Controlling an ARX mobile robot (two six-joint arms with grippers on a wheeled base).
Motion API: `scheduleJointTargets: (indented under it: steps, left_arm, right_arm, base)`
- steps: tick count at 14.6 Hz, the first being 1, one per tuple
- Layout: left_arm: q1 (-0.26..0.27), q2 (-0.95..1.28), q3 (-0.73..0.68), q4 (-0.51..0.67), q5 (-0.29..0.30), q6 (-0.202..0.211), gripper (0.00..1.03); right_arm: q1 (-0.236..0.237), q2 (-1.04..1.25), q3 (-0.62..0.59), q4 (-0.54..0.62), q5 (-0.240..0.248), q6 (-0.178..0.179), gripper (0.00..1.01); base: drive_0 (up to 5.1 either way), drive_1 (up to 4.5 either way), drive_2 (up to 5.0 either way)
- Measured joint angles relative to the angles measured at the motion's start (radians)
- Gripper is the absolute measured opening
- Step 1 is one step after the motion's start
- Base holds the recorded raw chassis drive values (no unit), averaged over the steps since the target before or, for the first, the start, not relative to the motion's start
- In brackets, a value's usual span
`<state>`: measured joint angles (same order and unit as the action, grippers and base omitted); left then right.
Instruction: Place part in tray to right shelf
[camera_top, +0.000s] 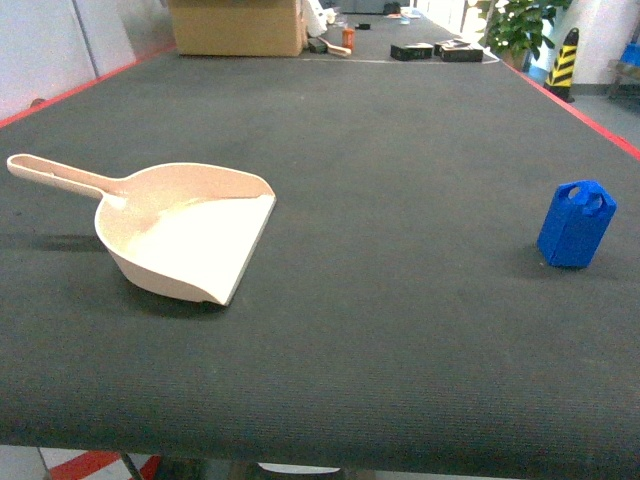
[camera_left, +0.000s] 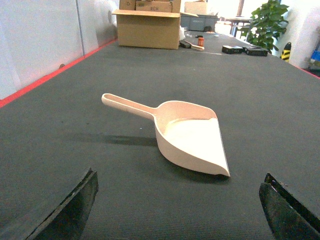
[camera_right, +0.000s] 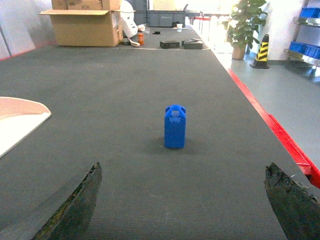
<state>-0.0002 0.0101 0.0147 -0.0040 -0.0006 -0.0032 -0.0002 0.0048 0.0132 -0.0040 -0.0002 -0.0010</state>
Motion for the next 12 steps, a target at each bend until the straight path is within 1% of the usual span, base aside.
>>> scheduleJointTargets:
  steps: [1,2,3,4,5,6,7,8,9,10,11,12]
  left_arm:
    - [0.0,0.0,0.0,0.0,0.0,0.0,0.98]
    - [-0.005,0.006,0.003,-0.026,-0.014,-0.01,0.98]
    - [-0.014,0.087,0.048,-0.128,-0.069,-0.083,0.98]
    - [0.052,0.203,0.069,-0.087,-0.023,-0.184,0.98]
    - [0.109,0.287,0.077,-0.019,0.042,-0.283,0.98]
    - [0.173,0.417,0.098,0.104,0.135,-0.42,0.98]
    - [0.216,0.582,0.128,0.248,0.217,-0.558,0.98]
    - [0.217,0.777,0.163,0.42,0.227,-0.689,0.98]
    - [0.196,0.935,0.2,0.552,0.218,-0.766,0.98]
    - [0.175,1.066,0.243,0.651,0.21,-0.834,0.98]
    - [0.15,1.191,0.303,0.743,0.175,-0.894,0.98]
    - [0.134,1.335,0.391,0.839,0.14,-0.935,0.98]
  right_arm:
    - [0.0,0.0,0.0,0.0,0.0,0.0,0.98]
    - [0.0,0.0,0.0,0.0,0.0,0.0,0.98]
    - [0.0,0.0,0.0,-0.001,0.0,0.0,0.98]
    - [0.0,0.0,0.0,0.0,-0.001,0.0,0.98]
    - [0.0,0.0,0.0,0.0,0.0,0.0,0.98]
    - [0.0,0.0,0.0,-0.001,0.0,0.0,0.98]
    - [0.0,0.0,0.0,0.0,0.0,0.0,0.98]
    - [0.0,0.0,0.0,-0.001,0.0,0.0,0.98]
    - [0.0,0.0,0.0,-0.001,0.0,0.0,0.98]
    - [0.0,0.0,0.0,0.0,0.0,0.0,0.98]
    - [0.0,0.0,0.0,-0.001,0.0,0.0,0.98]
    - [0.0,0.0,0.0,0.0,0.0,0.0,0.98]
  base:
    - [0.0,0.0,0.0]
    - [0.0,0.0,0.0]
    - [0.0,0.0,0.0]
    - [0.0,0.0,0.0]
    - [0.0,0.0,0.0]
    - [0.0,0.0,0.0]
    - [0.0,0.0,0.0]
    - [0.0,0.0,0.0]
    - [0.0,0.0,0.0]
    - [0.0,0.0,0.0]
    - [0.0,0.0,0.0]
    - [0.0,0.0,0.0]
